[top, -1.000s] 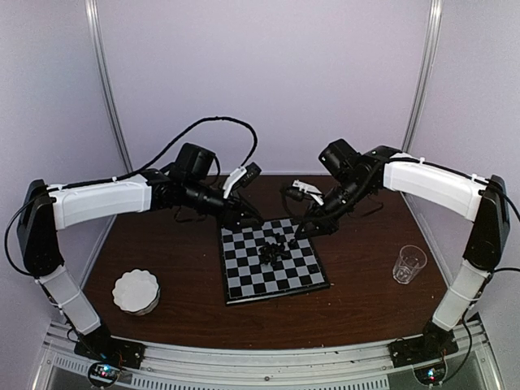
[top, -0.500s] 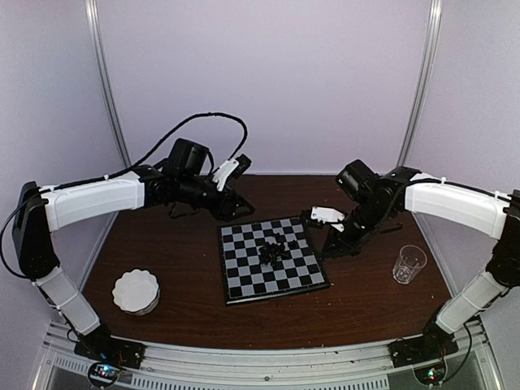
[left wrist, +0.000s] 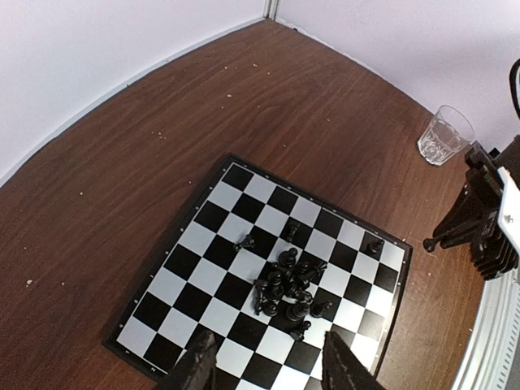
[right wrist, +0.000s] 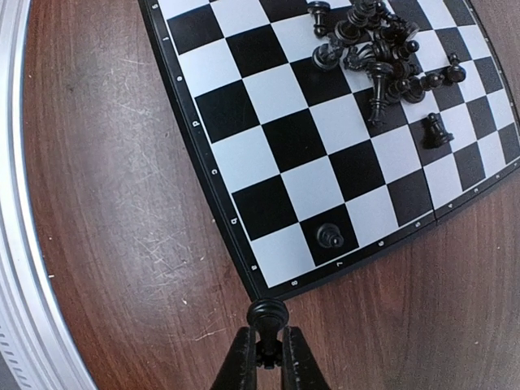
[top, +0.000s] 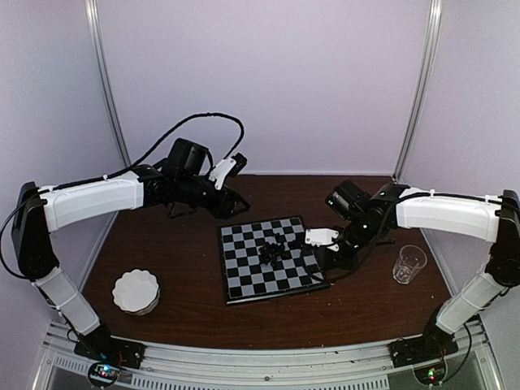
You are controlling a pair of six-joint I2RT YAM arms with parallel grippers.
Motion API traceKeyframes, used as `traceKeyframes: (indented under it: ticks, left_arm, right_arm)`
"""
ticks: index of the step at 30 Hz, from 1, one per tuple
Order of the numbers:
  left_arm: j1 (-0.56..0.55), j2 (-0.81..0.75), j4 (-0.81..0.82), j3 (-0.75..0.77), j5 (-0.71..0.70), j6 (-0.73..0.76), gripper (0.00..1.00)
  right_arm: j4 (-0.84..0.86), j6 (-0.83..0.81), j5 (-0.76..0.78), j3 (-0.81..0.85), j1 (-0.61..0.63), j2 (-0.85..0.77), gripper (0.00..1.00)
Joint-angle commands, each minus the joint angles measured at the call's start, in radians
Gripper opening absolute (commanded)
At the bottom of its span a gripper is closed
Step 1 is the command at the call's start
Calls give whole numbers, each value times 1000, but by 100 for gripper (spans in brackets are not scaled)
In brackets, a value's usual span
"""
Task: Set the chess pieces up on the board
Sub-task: Place the rook at a8.
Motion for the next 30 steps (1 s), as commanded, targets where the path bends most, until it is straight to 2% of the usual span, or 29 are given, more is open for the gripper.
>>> traceKeyframes:
  ticks: [1, 10, 30]
  left_arm:
    - [6, -30, 20, 26, -18, -8, 45]
    - [6, -14, 15, 29, -1, -12, 45]
    - [6, -1, 6, 35, 14, -12, 45]
  right_arm:
    - [65, -13, 30, -8, 29, 57, 5]
    - [84, -13, 31, 18, 40, 147, 5]
    - [98, -5, 96, 28, 39, 208, 8]
